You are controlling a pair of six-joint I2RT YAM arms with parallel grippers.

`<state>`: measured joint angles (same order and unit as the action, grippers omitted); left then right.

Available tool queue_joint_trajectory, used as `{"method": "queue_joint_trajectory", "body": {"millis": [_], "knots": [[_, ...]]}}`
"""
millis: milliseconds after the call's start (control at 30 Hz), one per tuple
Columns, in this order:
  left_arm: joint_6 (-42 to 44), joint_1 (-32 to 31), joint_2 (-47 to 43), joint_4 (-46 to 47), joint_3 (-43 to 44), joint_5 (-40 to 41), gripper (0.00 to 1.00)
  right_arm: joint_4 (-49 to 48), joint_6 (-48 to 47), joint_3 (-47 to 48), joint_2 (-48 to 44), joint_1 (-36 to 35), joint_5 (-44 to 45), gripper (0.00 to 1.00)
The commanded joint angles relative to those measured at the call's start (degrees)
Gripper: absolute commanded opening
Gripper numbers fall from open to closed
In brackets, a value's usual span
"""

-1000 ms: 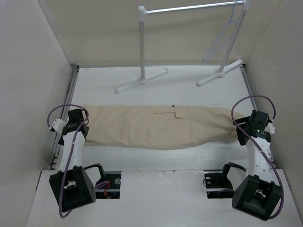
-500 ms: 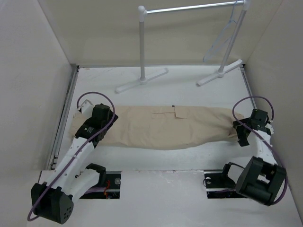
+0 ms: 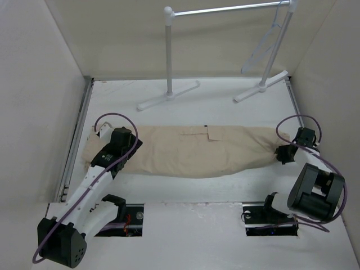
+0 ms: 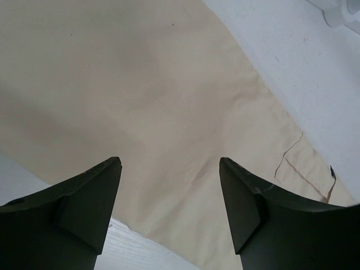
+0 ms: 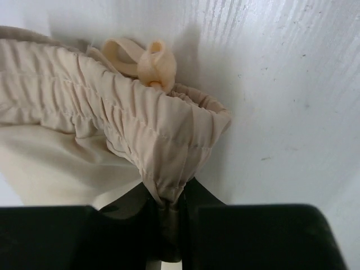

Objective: Place the trousers on the hanger
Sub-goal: Fold the trousers at the center of the board.

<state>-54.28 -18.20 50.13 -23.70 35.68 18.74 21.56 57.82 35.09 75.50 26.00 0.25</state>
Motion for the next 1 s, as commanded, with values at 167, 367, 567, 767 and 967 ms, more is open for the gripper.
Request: {"method": "queue_joint_trajectory", "body": {"millis": [167, 367, 567, 767, 967], "knots": [[0.2, -4.9, 1.6, 0.3, 6.2, 0.3, 0.68, 7.0, -7.0, 14.4, -21.2, 2.3, 9.7, 0.13], [-0.2, -19.3, 9.9, -1.6, 18.6, 4.1, 0.69, 11.1, -13.6, 28.8, -24.2, 2.4, 10.4, 0.14], [0.5, -26.1, 12.1, -3.9, 23.4, 7.5, 0.70, 13.1, -18.3, 35.4, -23.9, -9.4, 7.7, 0.15], [1.9, -11.7, -1.9, -8.9, 15.9, 6.3, 0.72, 15.6, -14.2, 38.6, -21.4, -35.8, 16.6, 0.15], [6.5, 7.7, -9.3, -9.4, 12.3, -3.8, 0.73, 18.1, -7.7, 48.9, -7.9, -62.2, 29.1, 0.16]]}}
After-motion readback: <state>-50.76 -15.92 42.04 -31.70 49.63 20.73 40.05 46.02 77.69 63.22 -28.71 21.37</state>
